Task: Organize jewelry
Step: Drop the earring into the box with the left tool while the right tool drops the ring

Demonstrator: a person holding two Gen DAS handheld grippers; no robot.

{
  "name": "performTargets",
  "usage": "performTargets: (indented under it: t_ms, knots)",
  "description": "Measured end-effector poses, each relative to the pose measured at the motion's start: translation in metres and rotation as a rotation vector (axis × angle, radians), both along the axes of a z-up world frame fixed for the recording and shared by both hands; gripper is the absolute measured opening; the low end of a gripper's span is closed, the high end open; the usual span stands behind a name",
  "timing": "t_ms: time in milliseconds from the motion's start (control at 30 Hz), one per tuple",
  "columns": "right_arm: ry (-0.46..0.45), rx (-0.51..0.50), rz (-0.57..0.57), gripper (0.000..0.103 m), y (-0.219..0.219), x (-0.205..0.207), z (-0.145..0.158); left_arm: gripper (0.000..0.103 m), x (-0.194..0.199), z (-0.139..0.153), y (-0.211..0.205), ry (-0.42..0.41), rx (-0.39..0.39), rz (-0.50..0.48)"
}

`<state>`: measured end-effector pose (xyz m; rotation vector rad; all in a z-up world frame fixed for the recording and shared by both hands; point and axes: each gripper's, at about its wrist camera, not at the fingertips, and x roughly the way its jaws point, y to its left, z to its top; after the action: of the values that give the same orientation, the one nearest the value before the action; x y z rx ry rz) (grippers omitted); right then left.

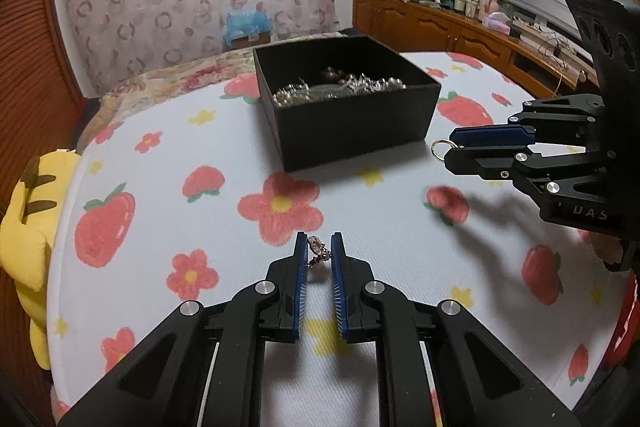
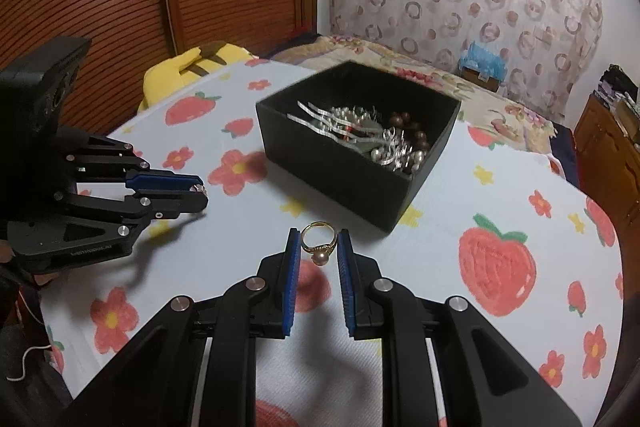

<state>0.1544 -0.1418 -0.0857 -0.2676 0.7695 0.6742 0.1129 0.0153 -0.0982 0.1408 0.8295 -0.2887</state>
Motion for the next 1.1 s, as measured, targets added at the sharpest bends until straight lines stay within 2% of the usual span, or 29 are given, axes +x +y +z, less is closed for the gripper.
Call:
performTargets:
  t_ms: [400,867,1100]
  knots:
    - [-0.077,0.014,-0.044,0.020,0.000,0.036,0.034,0.011,0.020,0.025,0.005,-0.052,-0.035,0.027]
    - [-0.039,0.042,-0.137,0.021,-0.002,0.111,0.035,0.011,0.047,0.043,0.002,-0.085,-0.040,0.035]
    - [-0.033,0.045,-0.143,0.021,0.004,0.128,0.035,0.011,0.056,0.049,-0.004,-0.100,-0.034,0.031]
